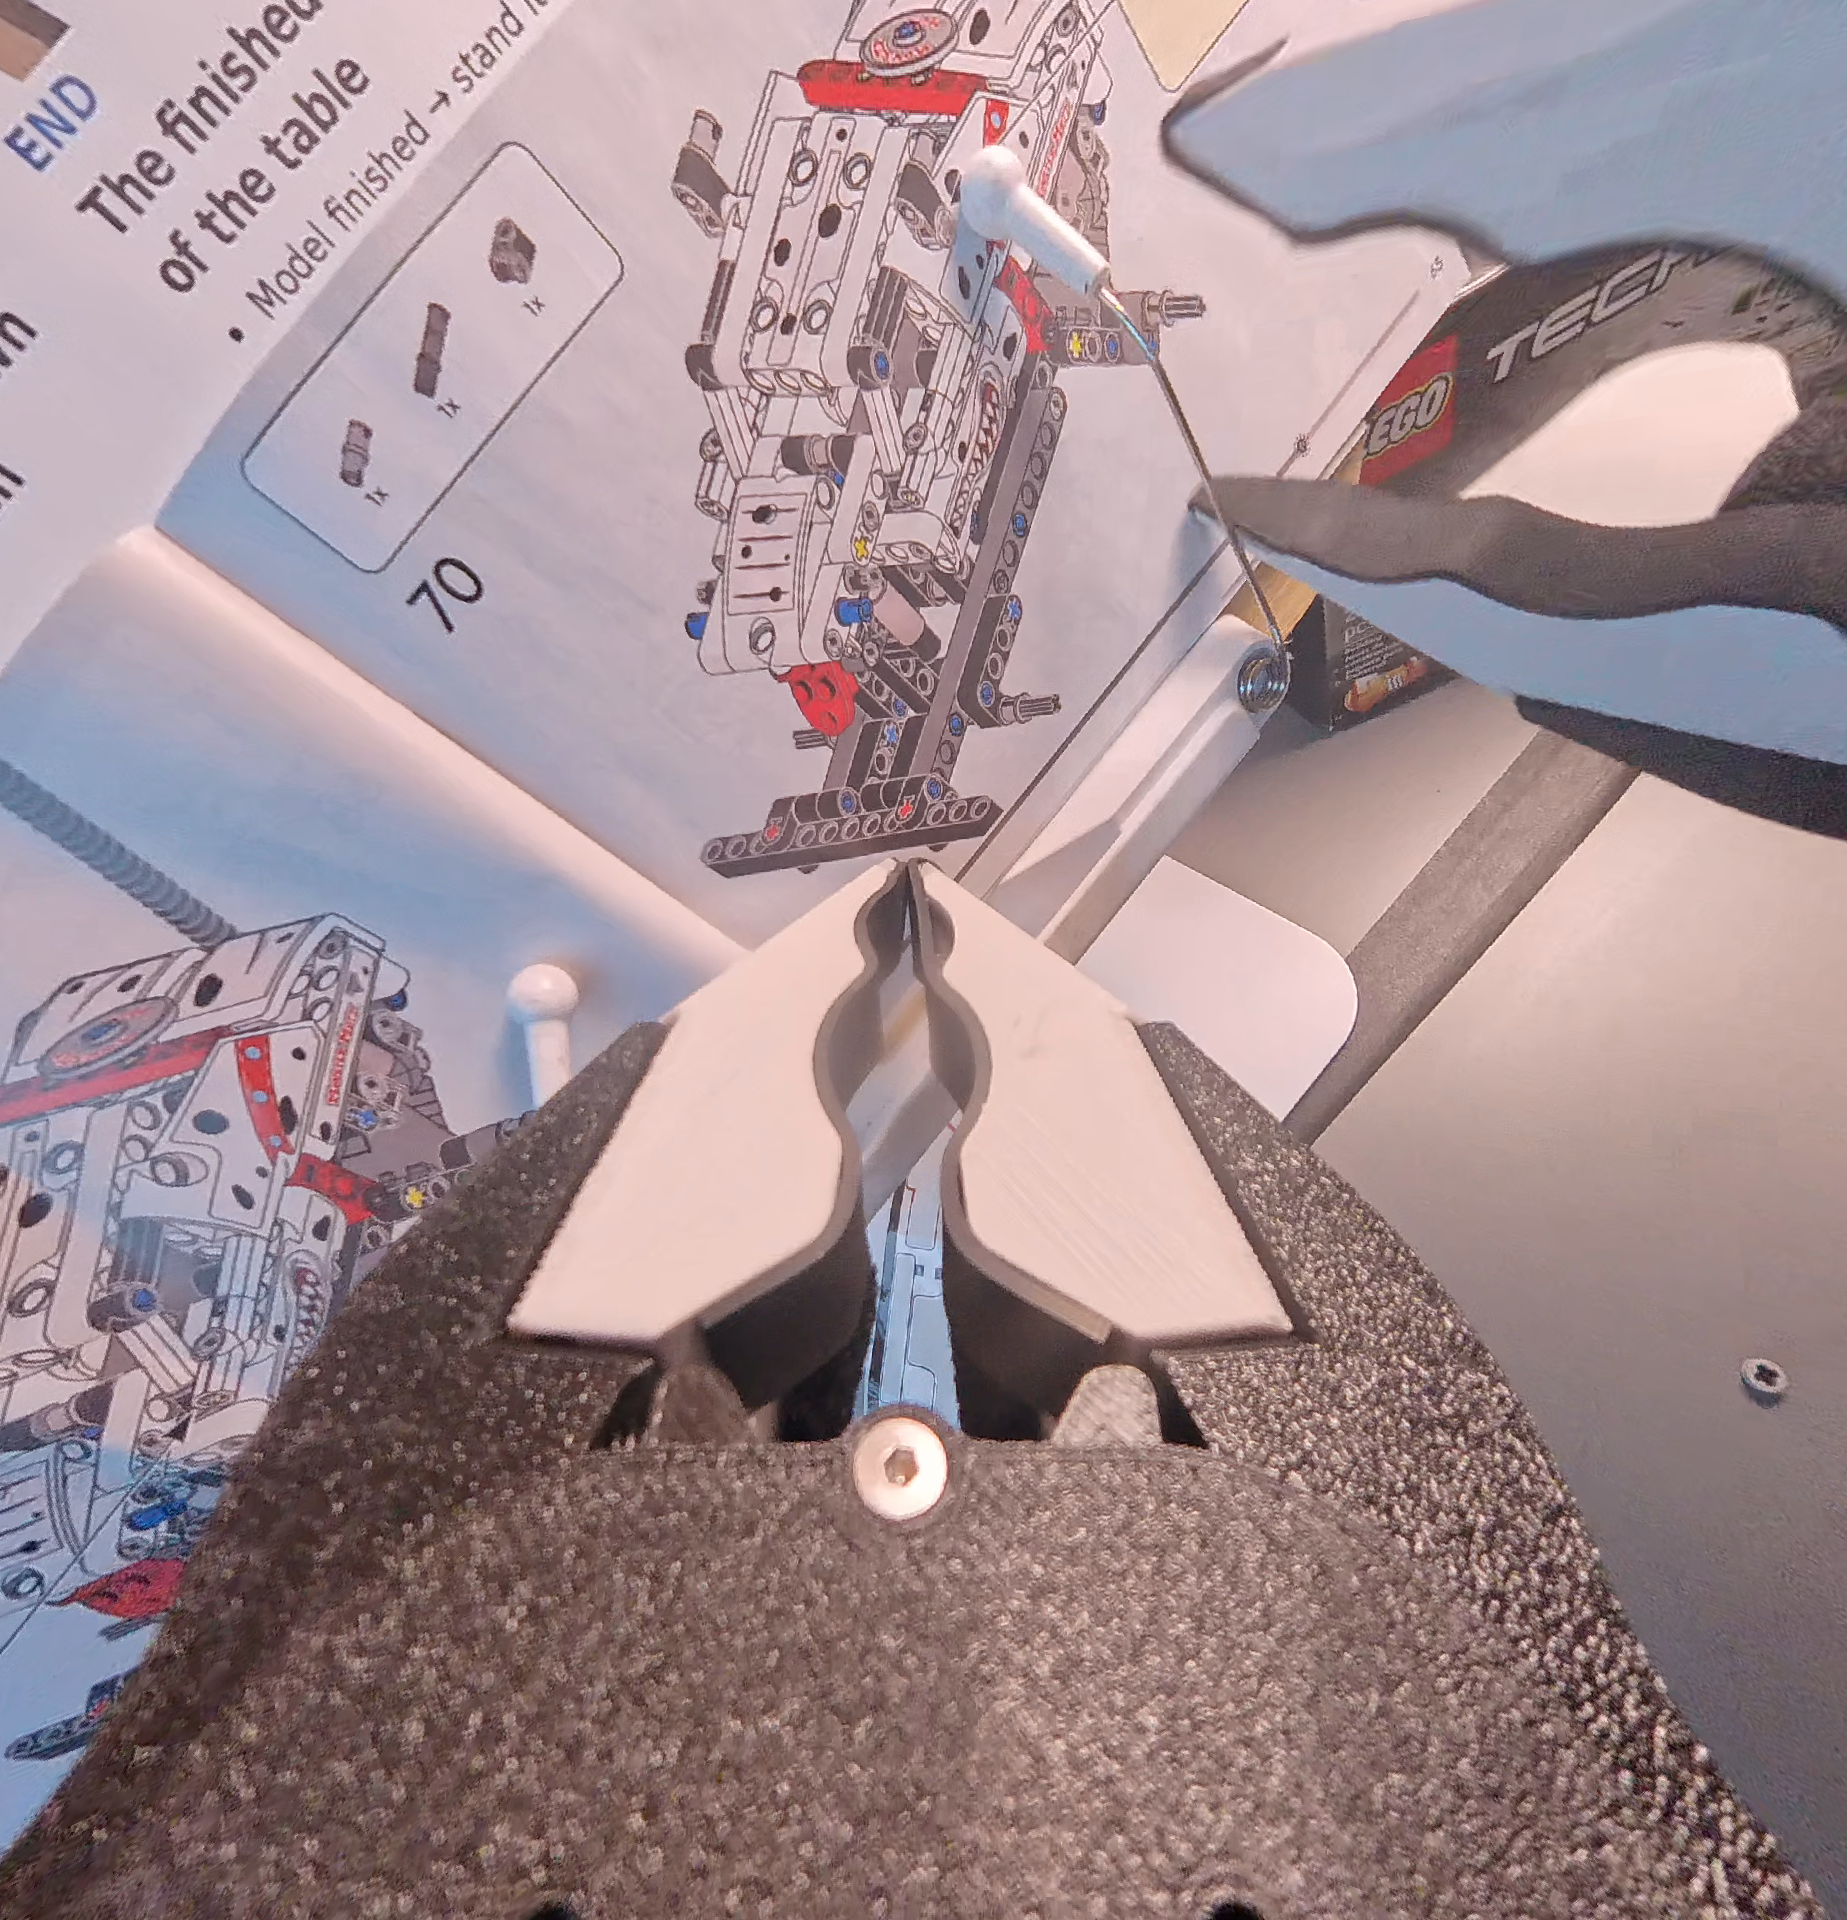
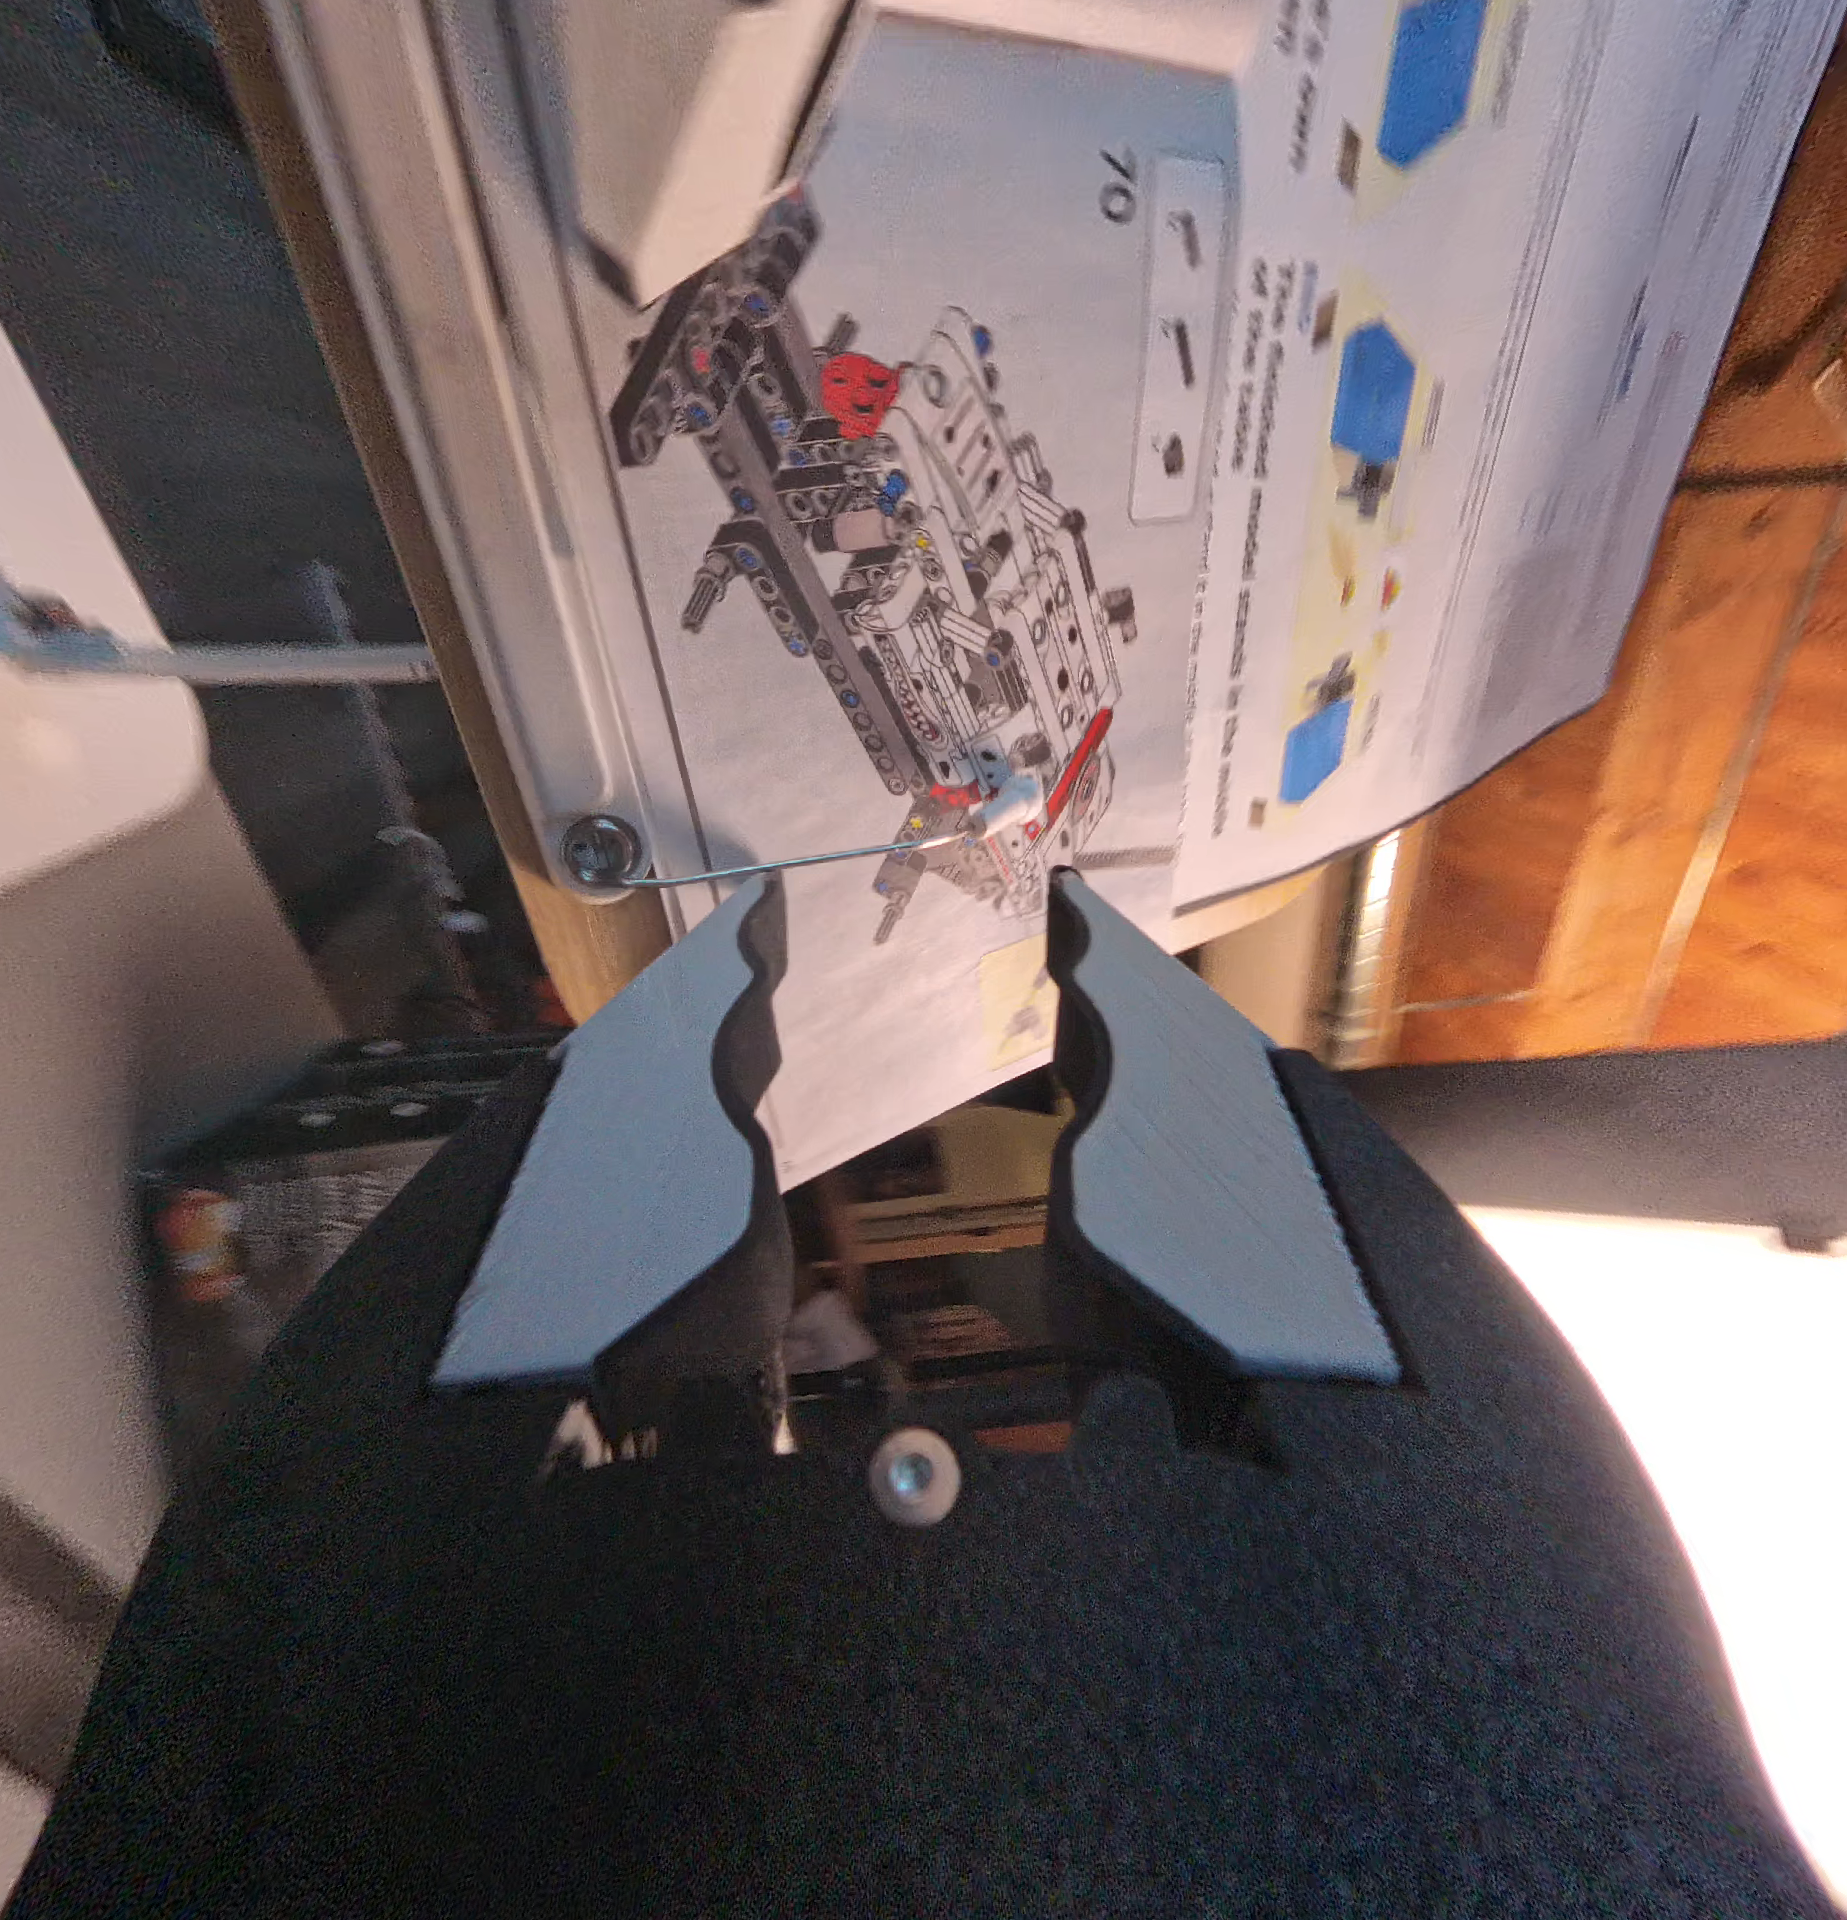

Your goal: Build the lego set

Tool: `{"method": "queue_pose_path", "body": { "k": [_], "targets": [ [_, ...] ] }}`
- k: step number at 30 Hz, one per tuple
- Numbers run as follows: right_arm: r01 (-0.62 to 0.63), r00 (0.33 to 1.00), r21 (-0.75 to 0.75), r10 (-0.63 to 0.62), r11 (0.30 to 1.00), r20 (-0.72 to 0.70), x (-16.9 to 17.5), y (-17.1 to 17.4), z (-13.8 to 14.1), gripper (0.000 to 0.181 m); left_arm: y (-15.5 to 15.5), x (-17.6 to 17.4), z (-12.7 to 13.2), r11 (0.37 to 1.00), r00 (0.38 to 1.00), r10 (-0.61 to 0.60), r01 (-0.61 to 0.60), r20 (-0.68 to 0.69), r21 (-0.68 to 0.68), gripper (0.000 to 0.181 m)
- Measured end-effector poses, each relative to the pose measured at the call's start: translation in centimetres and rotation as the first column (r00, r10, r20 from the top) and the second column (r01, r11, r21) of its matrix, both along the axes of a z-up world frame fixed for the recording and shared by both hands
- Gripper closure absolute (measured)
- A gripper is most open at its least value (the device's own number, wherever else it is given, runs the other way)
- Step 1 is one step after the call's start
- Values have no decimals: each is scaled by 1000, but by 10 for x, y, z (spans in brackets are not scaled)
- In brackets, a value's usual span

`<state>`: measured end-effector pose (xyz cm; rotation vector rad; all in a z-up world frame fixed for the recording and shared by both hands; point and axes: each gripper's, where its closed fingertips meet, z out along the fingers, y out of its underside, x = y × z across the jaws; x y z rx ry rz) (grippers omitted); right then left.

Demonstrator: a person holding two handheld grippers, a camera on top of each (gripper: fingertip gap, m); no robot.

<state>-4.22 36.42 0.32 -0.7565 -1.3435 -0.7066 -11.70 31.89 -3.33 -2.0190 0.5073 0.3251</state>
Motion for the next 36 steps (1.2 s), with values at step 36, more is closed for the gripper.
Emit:
{"method": "queue_pose_path", "body": {
  "k": [36],
  "targets": [
    [-397, 878, -673, 44, 624, -477, -55, -29, -18, 149, -49, -68, 1, 981, 955, -31, -28, 296, 194, 168]
  ]
}}
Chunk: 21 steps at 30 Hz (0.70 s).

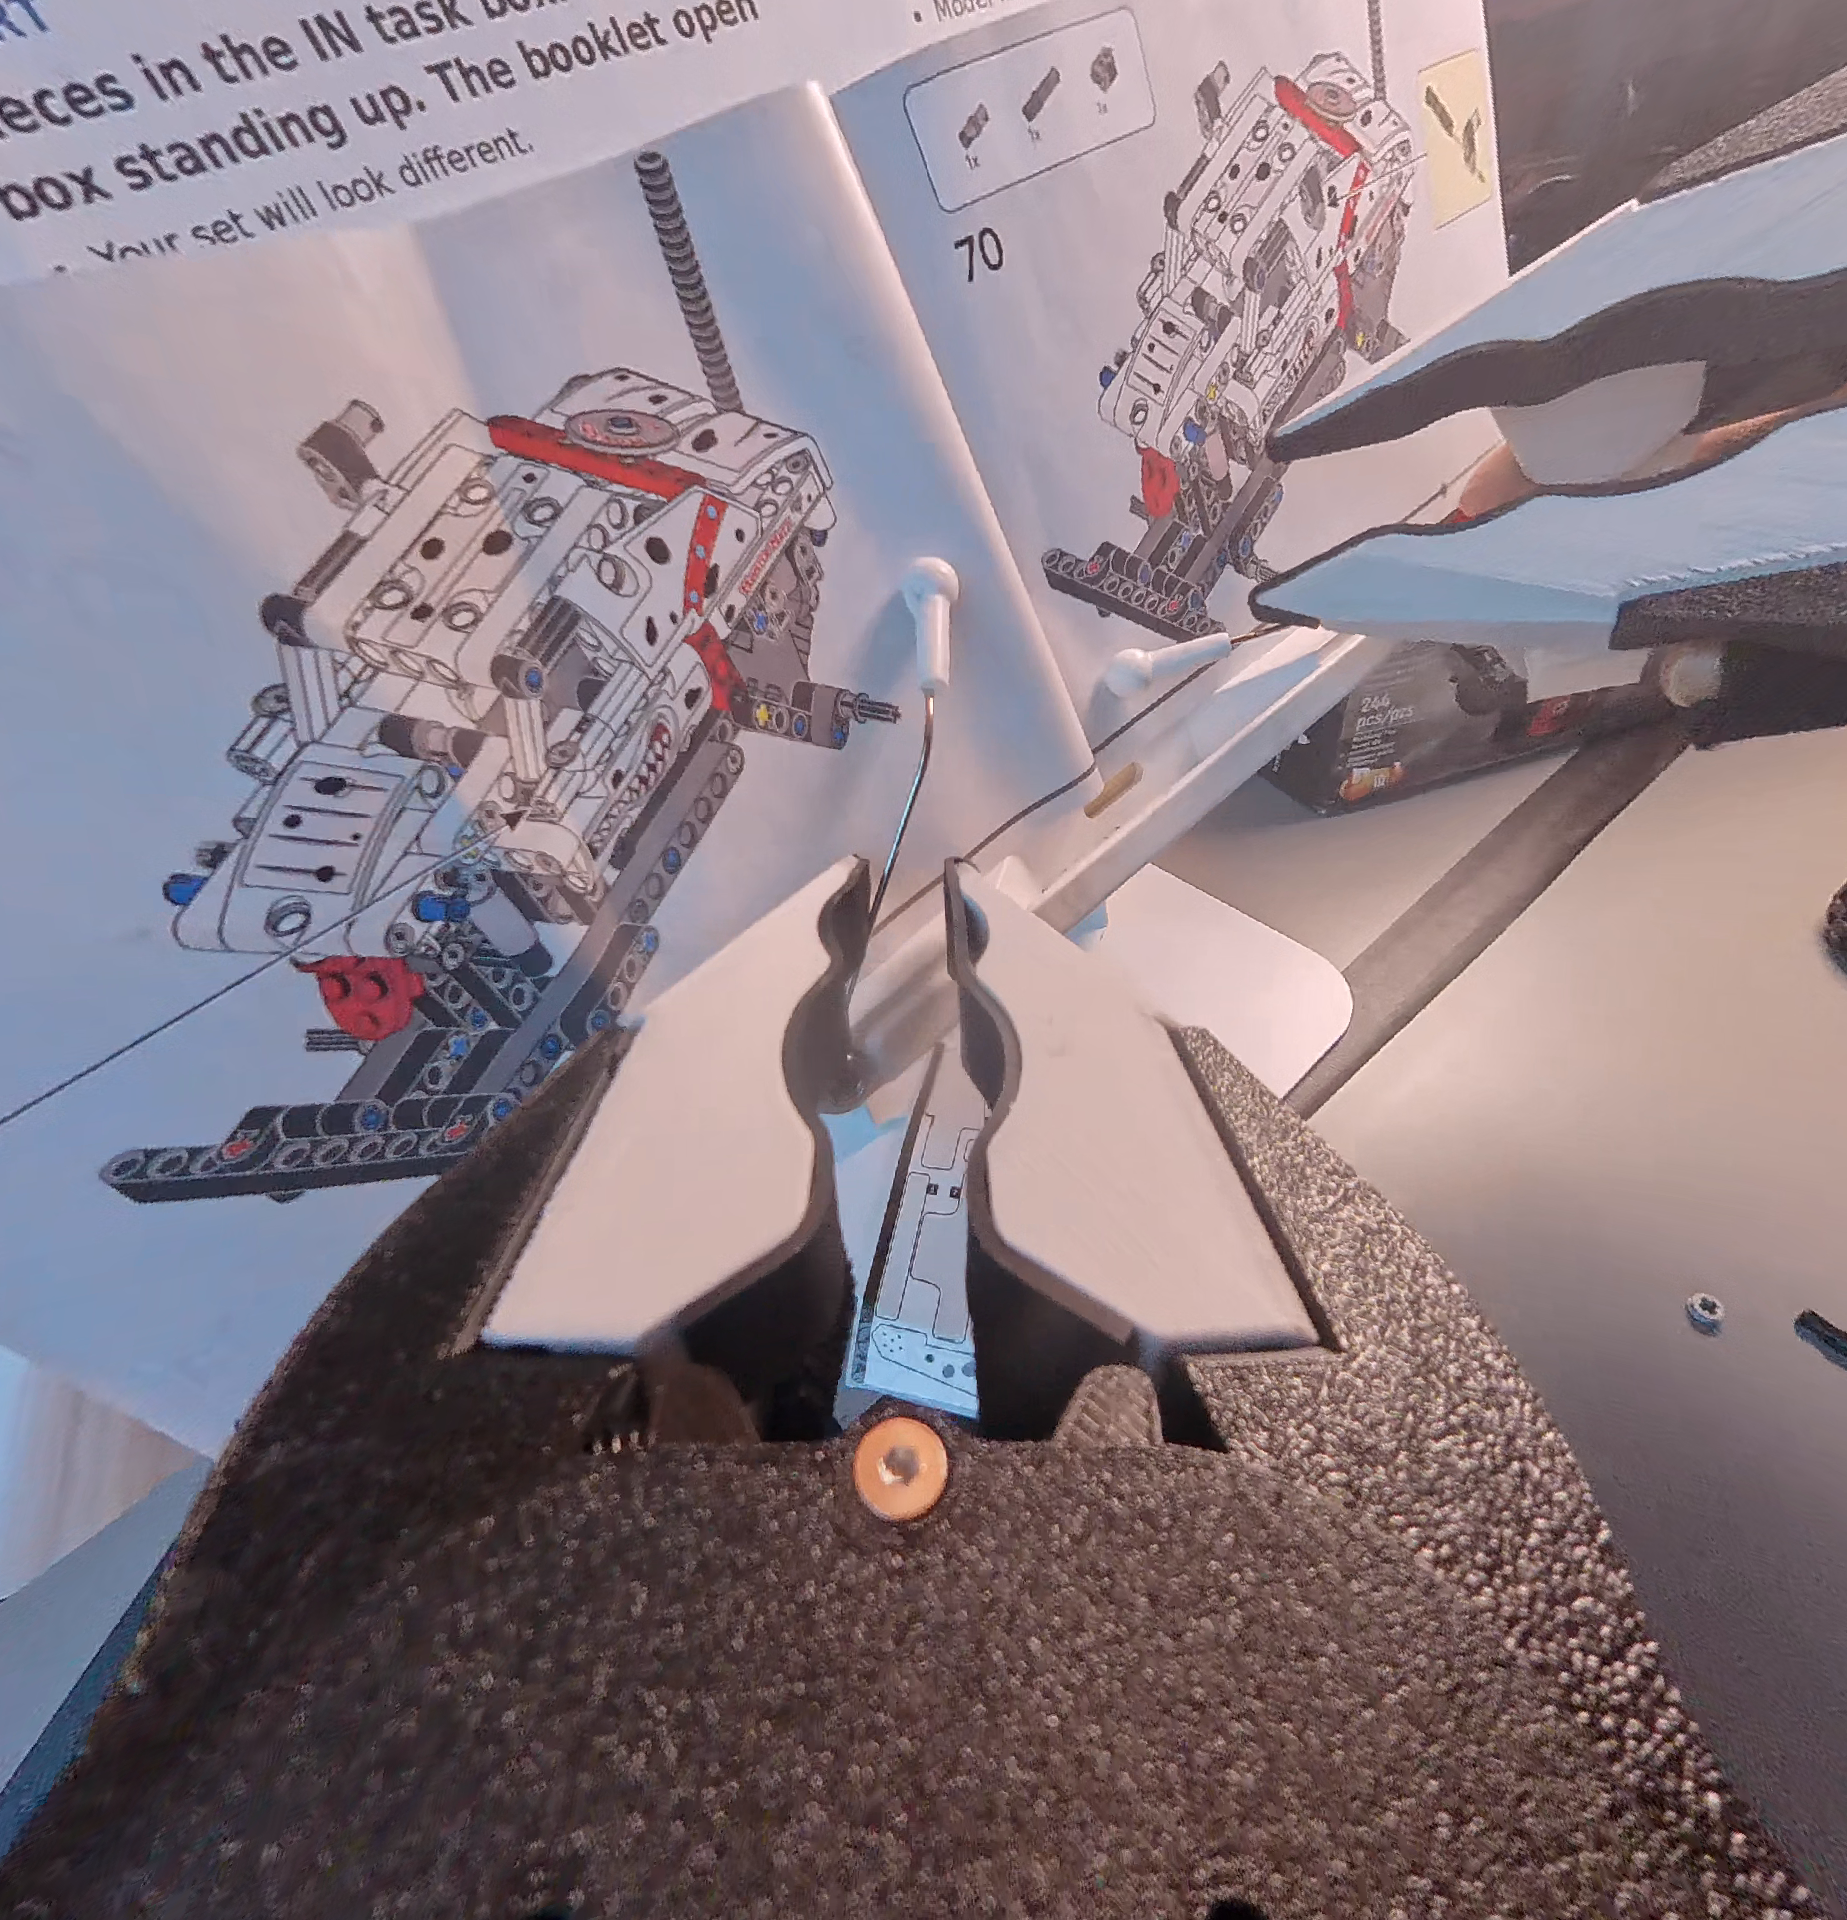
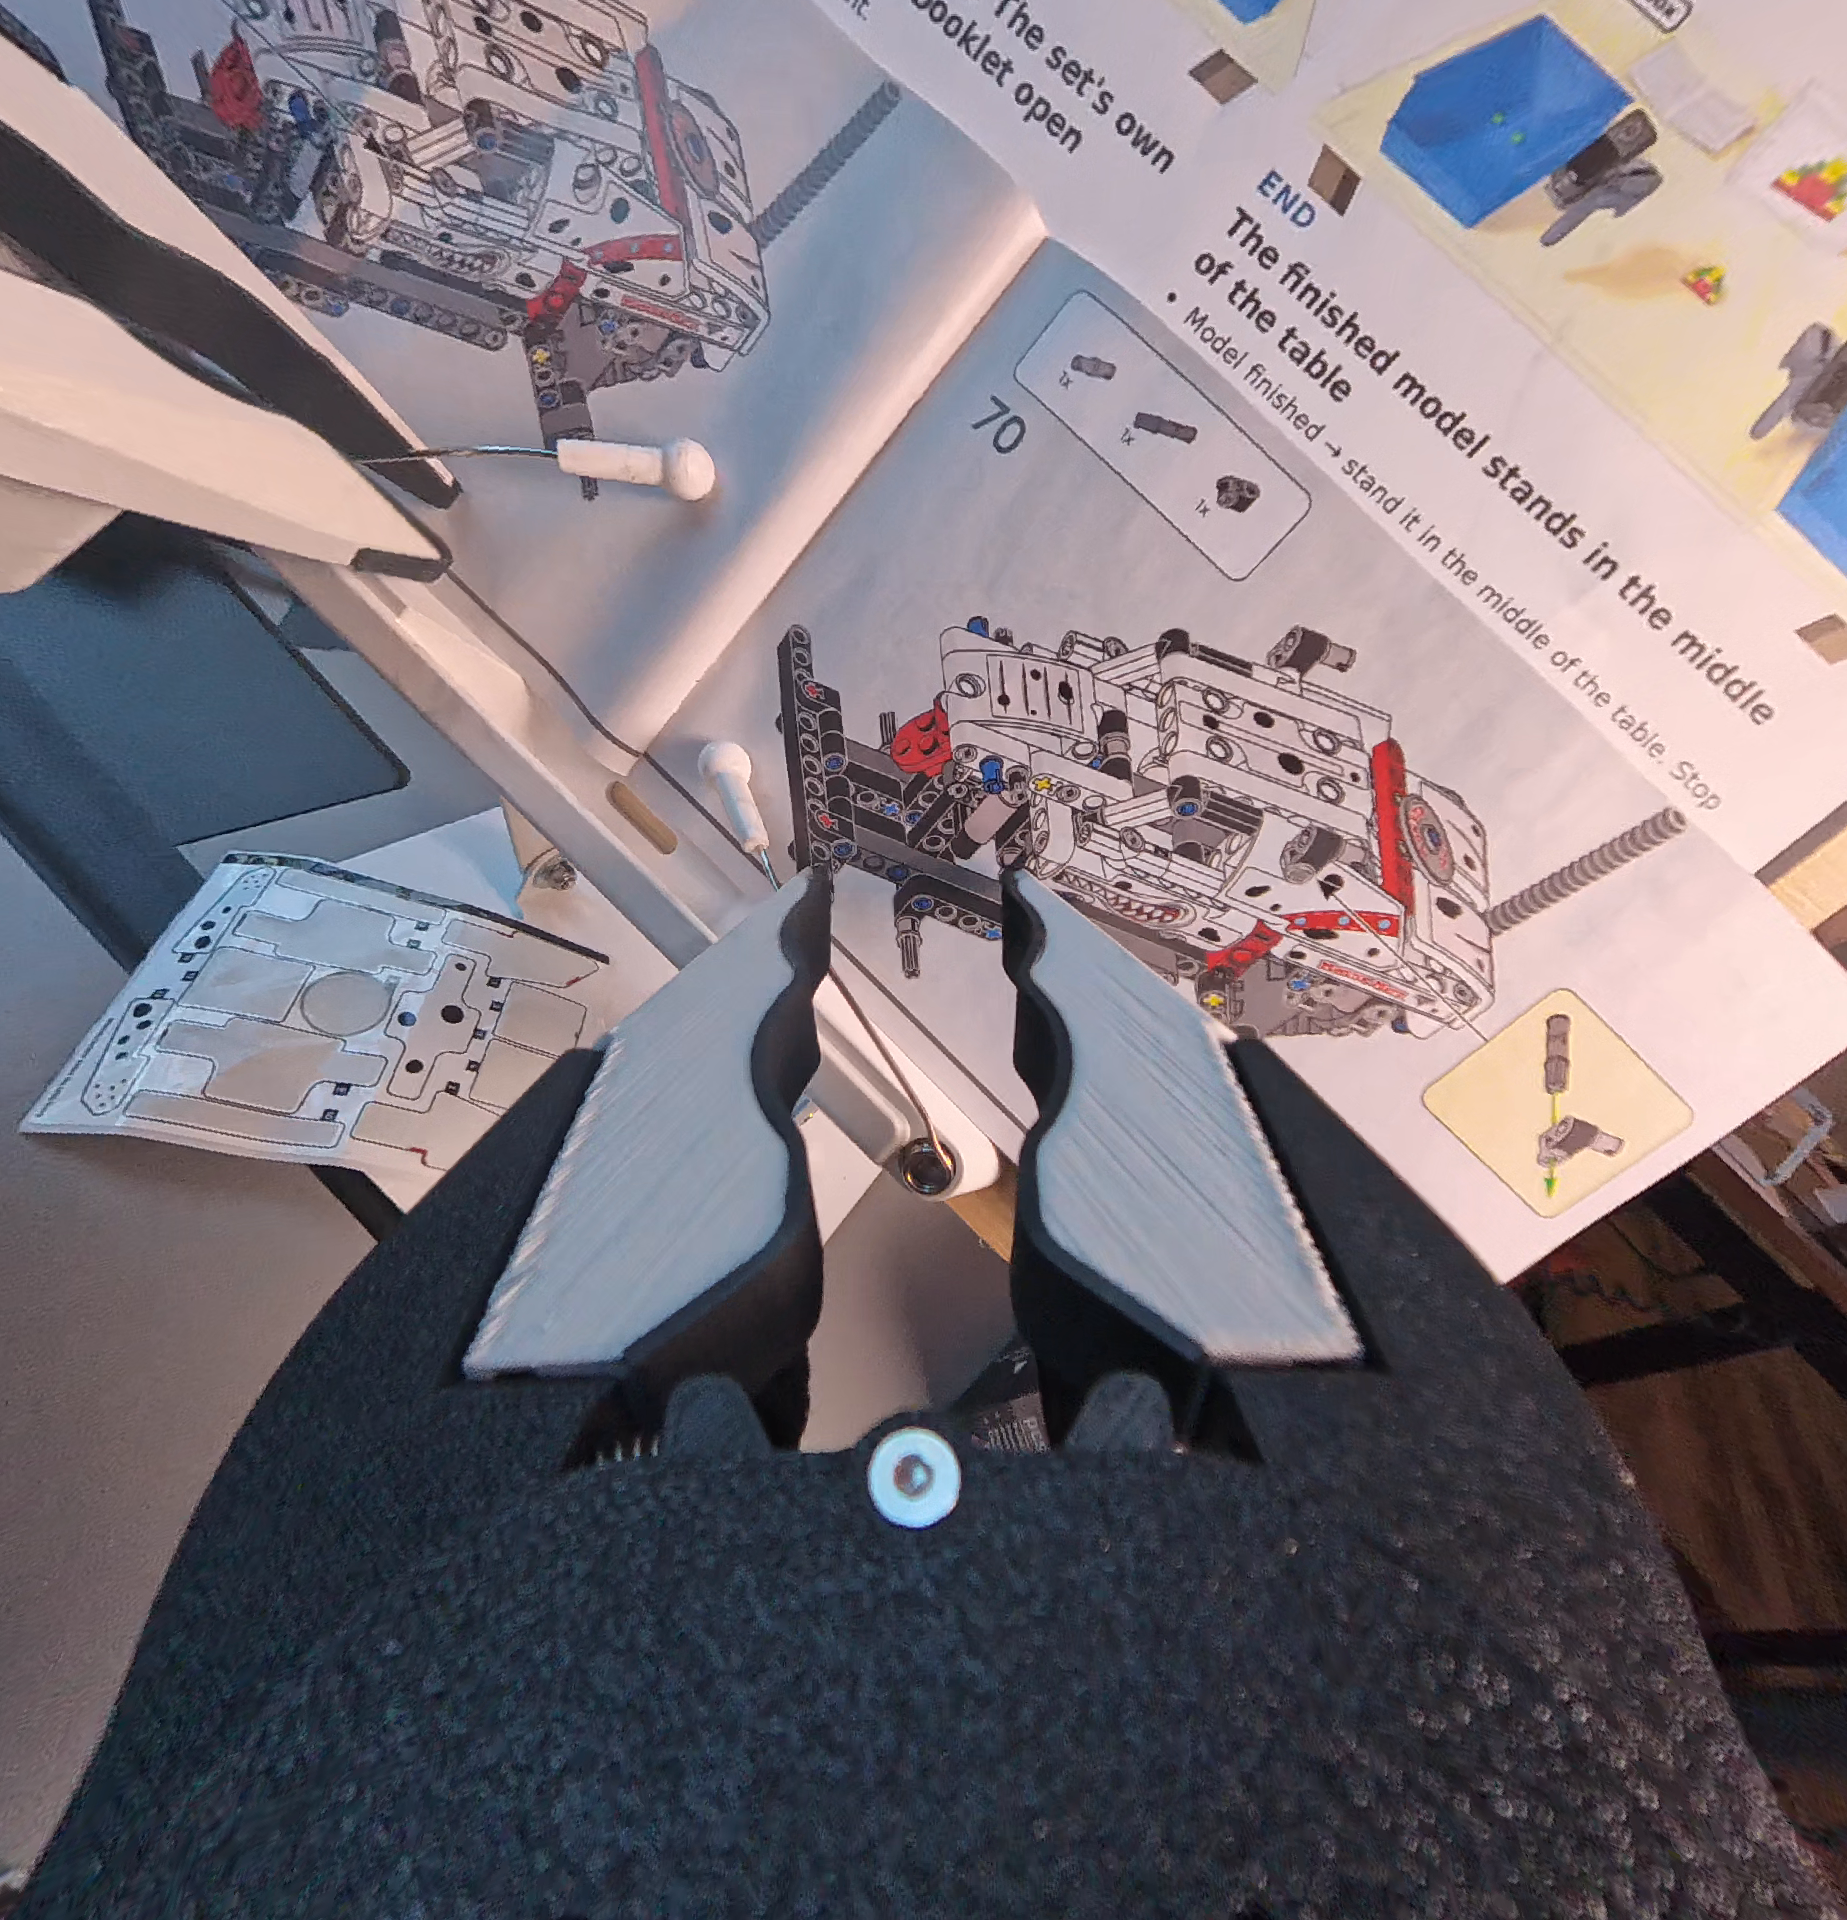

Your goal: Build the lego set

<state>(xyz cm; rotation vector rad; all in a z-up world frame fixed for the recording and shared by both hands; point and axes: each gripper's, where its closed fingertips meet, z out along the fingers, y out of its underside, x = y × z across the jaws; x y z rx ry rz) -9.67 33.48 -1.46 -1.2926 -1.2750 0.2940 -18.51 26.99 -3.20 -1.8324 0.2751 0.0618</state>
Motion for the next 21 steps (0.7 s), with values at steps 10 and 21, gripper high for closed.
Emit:
{"method": "queue_pose_path", "body": {
  "k": [10, 21],
  "targets": [
    [45, 998, -79, -49, 996, -50, 2, 4, -2, 147, -1, 2, -5, 999, 930, -28, 14, -366, -41, 178],
    [147, 970, -178, -177, 973, -169, 20, 22, 2, 137, -69, -24, 3, 964, 943, 128, -192, 308, 185, 162]
  ]
}}
